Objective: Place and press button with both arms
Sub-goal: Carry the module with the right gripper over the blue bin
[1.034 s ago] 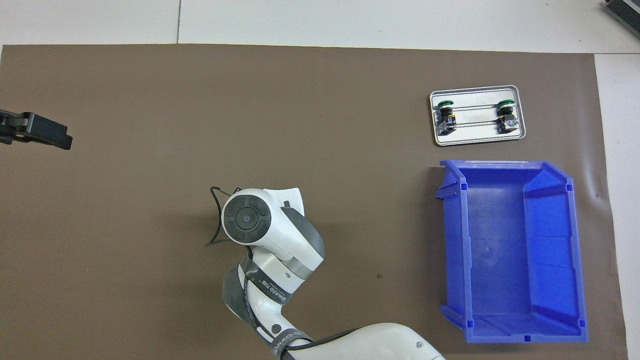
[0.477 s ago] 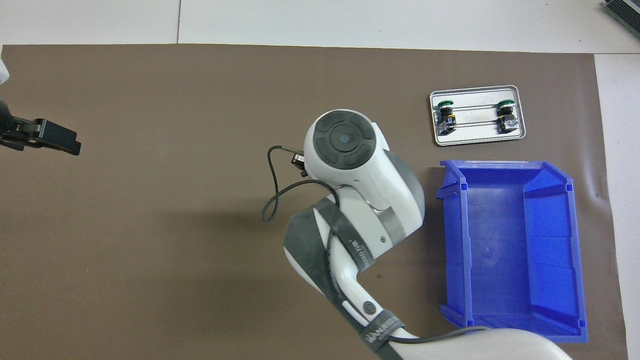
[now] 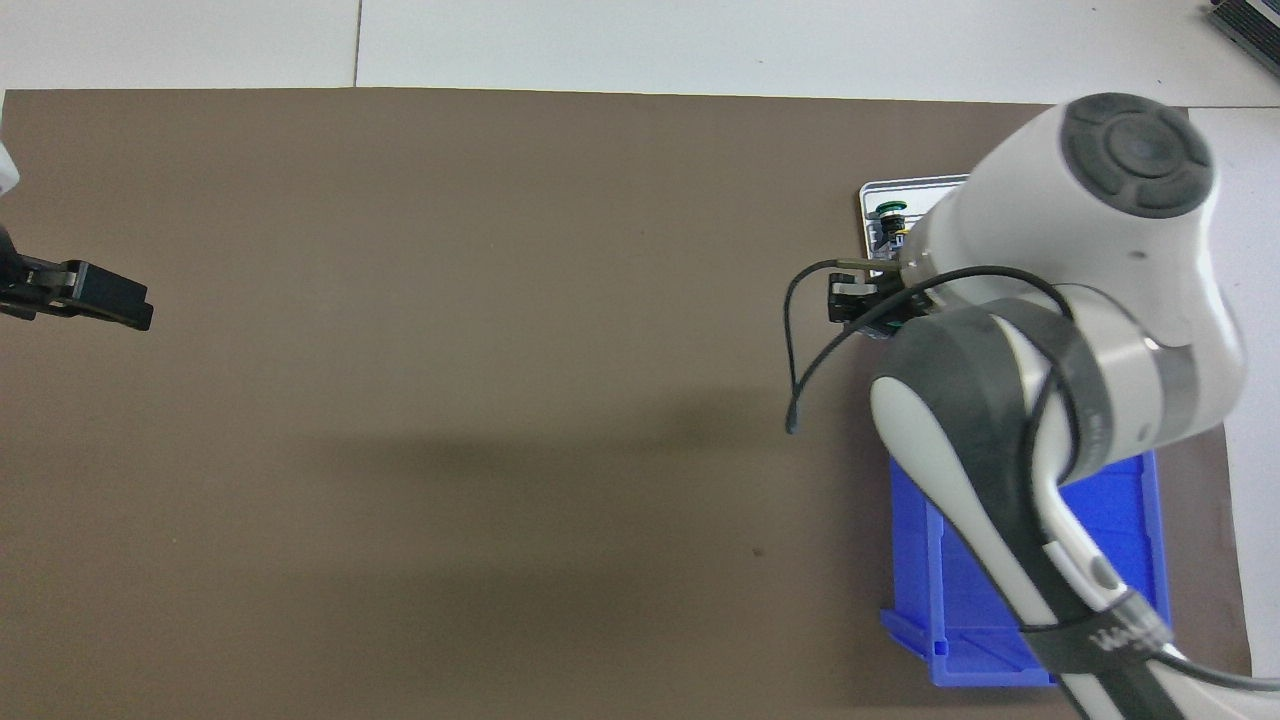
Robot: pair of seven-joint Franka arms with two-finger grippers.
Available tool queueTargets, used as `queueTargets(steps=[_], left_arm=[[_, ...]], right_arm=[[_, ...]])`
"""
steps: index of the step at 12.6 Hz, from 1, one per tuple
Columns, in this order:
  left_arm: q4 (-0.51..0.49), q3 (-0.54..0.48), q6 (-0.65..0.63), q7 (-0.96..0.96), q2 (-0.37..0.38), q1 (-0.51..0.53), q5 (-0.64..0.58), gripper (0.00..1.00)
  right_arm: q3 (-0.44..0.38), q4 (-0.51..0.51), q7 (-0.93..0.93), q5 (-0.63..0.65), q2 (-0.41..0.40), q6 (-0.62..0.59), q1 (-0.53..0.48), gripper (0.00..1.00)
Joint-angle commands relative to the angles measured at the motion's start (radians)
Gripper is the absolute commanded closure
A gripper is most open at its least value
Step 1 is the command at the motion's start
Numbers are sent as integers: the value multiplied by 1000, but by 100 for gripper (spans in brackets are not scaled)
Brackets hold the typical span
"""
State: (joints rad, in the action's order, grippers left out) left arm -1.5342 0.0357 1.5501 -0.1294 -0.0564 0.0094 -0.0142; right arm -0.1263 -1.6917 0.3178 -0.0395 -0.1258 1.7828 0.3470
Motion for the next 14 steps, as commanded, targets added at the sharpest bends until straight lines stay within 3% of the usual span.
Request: queueTargets(steps=[1, 6, 11, 14], left_arm=[[-58, 0, 36, -16, 36, 6, -16, 0], [-58, -2, 31, -7, 38, 7, -16, 0], [-58, -2, 31, -6, 38, 7, -16, 0], [-58, -2, 31, -6, 38, 7, -16, 0]], right_arm=[[13, -195, -234, -14, 124, 21, -136, 100], [13, -474, -546, -13, 198, 260, -299, 100], [14, -603, -543, -13, 173, 438, -301, 100], [14, -605, -473, -13, 121, 487, -296, 100]])
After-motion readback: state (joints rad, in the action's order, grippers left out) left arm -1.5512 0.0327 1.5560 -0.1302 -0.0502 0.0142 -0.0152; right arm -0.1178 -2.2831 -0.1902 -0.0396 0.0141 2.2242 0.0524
